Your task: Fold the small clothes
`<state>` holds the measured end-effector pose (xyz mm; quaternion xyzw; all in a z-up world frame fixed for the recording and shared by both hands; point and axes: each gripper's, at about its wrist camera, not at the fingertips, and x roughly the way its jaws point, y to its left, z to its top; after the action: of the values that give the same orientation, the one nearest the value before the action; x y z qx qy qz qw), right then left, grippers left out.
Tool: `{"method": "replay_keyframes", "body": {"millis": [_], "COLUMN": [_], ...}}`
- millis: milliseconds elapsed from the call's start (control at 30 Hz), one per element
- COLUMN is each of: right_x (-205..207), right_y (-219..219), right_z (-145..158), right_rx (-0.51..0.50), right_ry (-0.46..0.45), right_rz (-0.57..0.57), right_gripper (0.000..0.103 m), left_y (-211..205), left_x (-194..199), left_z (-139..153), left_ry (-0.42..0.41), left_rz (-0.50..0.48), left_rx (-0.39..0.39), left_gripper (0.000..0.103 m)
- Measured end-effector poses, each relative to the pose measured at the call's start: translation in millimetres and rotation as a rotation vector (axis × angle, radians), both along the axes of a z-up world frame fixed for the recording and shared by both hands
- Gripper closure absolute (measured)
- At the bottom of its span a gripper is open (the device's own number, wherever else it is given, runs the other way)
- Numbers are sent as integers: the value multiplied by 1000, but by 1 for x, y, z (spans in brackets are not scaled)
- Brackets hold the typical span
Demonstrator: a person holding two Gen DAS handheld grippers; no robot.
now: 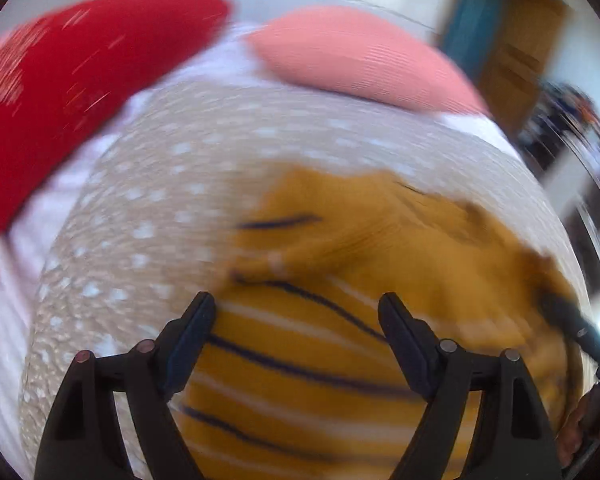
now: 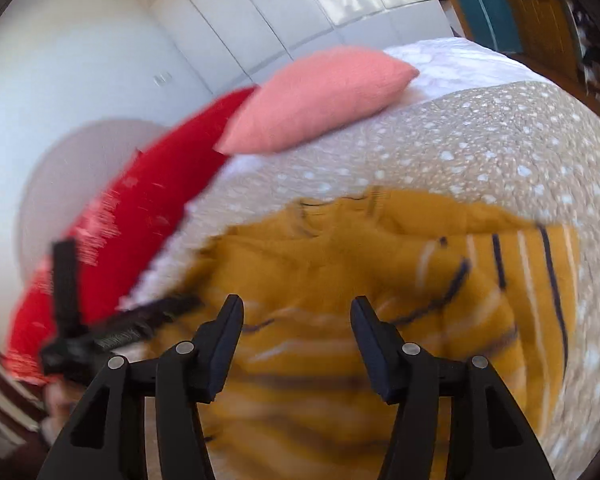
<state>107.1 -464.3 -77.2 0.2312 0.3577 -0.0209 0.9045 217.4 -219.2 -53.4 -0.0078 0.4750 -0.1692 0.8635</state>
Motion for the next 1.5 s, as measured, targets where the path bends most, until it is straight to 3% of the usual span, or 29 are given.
{"method": "replay_keyframes", "body": {"millis": [100,200,267,467,533,667,733,767,800,833,867,933,1000,1067,1167,1233,1300,1367,1400,1433,1467,1500], "right_x": [34,34,23,2,3,6,-1,-10,-19,-30,-40,-65,-85,-108,-139,-153,-158,-154,-150,-148,-143,-142], "right_y": [-37,-65,-65,-10,18,76,91,93,93,90,86,68,44,15,-17,-31,-40,-45,-46,-46,-47,-48], "right_z": [-23,-18,-1,35,40,31,17,9,3,-4,-11,-21,-24,-23,-15,-13,-18,-30,-40,-45,-47,-49], "right_rx": [-45,22,24,-8,-24,-111,-122,-111,-92,-74,-65,-95,-136,-185,-174,-170,-119,-44,11,53,91,144], "right_ry": [106,78,25,-13,-8,41,73,91,99,111,123,159,181,195,174,158,152,163,166,170,173,165], "right_rz": [-95,-193,-214,-87,-17,115,140,140,142,137,125,76,11,-78,-163,-213,-230,-221,-204,-184,-159,-136], "right_gripper": [43,44,42,38,35,33,33,33,33,33,35,35,36,37,36,34,29,29,32,43,82,93], "left_y": [40,73,87,130,136,125,115,108,102,97,92,97,106,118,141,148,156,159,157,152,149,147], "left_x": [26,26,14,-44,-59,-62,-63,-64,-63,-62,-57,-53,-45,-38,-39,-50,-67,-89,-97,-100,-112,-122], "left_z": [-10,-4,5,17,7,-27,-31,-30,-30,-30,-30,-22,-12,-1,10,17,20,21,22,20,20,20], "left_ry": [63,87,54,-7,17,149,135,122,130,148,150,101,39,-17,3,1,-2,-7,-2,6,15,19], "left_rz": [123,150,149,124,124,47,19,-21,-65,-94,-99,-74,1,62,85,83,89,99,95,88,79,72], "left_rx": [-70,-144,-130,-169,-200,-283,-260,-259,-268,-247,-158,-97,8,77,8,-37,-61,-97,-113,-130,-150,-162], "left_gripper": [20,20,20,20,17,16,16,22,56,80,93,94,103,103,103,96,63,50,50,50,49,47]}}
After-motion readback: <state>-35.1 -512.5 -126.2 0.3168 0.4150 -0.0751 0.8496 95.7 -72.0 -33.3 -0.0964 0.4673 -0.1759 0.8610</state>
